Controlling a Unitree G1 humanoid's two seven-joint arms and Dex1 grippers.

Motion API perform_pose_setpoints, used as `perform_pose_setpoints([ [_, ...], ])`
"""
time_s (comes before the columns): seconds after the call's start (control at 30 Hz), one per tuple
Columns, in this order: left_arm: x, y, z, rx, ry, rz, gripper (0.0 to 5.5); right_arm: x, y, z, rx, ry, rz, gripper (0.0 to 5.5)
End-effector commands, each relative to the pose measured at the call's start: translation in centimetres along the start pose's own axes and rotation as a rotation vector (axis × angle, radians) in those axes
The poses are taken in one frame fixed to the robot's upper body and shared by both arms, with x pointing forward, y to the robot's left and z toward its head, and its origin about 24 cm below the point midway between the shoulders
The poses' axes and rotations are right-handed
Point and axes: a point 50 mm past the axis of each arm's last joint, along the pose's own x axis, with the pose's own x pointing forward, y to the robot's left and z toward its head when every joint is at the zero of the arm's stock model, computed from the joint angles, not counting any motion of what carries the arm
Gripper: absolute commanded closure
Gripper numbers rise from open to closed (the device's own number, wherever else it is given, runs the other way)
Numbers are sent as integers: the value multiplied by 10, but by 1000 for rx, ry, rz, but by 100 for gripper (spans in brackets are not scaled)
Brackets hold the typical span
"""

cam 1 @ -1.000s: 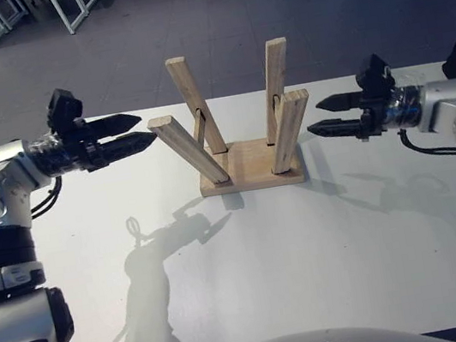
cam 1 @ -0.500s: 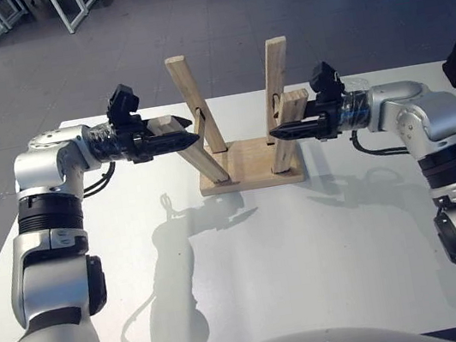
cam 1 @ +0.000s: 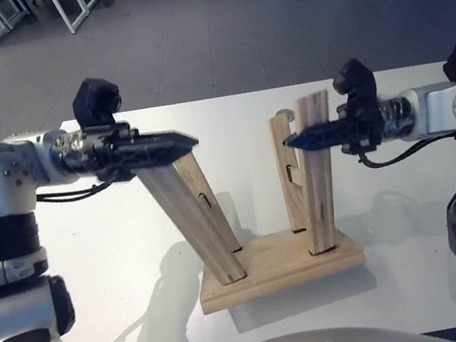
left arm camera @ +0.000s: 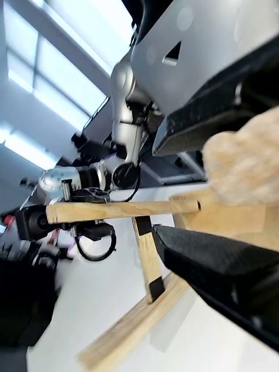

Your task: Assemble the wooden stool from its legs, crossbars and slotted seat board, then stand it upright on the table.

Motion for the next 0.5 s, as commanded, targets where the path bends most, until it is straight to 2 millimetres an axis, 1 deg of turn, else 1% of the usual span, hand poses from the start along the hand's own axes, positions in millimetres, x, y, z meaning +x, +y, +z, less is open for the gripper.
perform_pose_setpoints([
  [0.03,-3,42,4,10,-64,226,250,-7,-28,2,62,-77,-129,262],
  [0.07,-8,53,3,7,-90,291,240,-9,-31,2,68,-92,-139,250],
  [0.13,-14,63,2,7,-113,346,198,-9,-34,2,69,-103,-143,202],
  [0.23,-39,78,7,38,-244,538,198,-30,-48,10,62,-196,-252,202],
  [0.27,-49,79,9,47,-289,594,198,-36,-49,12,53,-214,-271,202],
  [0.3,-54,80,11,53,-315,622,198,-39,-49,13,47,-221,-277,202],
  [0.33,-57,80,12,57,-330,637,198,-40,-49,13,43,-224,-280,202],
  [0.4,-84,70,17,81,-417,699,198,-47,-48,8,3,-208,-320,202],
  [0.43,-97,63,16,100,-423,715,198,-51,-49,1,-53,-163,-368,202],
  [0.5,-112,49,7,146,-344,686,198,-55,-48,-11,-189,-68,-437,202],
])
